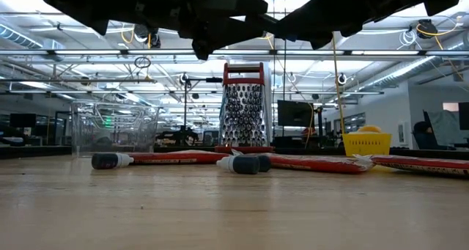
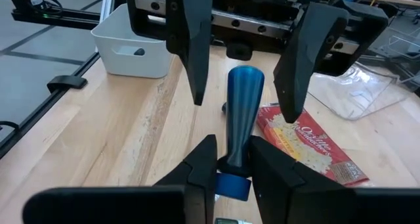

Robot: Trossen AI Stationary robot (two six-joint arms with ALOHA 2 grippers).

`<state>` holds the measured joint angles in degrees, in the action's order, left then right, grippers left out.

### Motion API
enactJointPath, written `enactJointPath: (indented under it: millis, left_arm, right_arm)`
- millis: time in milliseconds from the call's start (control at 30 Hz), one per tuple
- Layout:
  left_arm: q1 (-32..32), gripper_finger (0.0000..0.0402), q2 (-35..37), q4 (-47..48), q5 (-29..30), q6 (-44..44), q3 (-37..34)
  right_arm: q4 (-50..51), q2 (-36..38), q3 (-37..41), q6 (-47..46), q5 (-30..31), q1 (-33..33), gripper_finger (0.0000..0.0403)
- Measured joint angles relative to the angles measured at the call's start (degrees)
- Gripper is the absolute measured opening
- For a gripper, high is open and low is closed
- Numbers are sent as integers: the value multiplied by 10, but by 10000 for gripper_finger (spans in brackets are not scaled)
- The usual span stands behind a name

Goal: Pick & Place Food Item
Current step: Put the blue food coloring bottle into the gray bin

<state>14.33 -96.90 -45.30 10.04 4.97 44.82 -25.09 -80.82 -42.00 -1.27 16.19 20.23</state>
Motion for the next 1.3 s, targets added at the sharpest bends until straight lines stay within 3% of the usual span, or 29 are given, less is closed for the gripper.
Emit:
enactJointPath:
  millis: [300, 833, 1133, 1300]
  left_arm:
    - [0, 225, 0, 0, 5, 0, 0]
    - [0, 76, 0, 1, 5, 0, 0]
    - [0, 99, 0, 1, 4, 1, 0]
    - [0, 91, 0, 1, 4, -1, 0]
  right_arm:
    - [1, 0, 0, 0, 0, 0, 61]
    - [1, 0, 0, 0, 0, 0, 68]
    - [1, 0, 0, 0, 0, 0, 68]
    - [1, 0, 0, 0, 0, 0, 68]
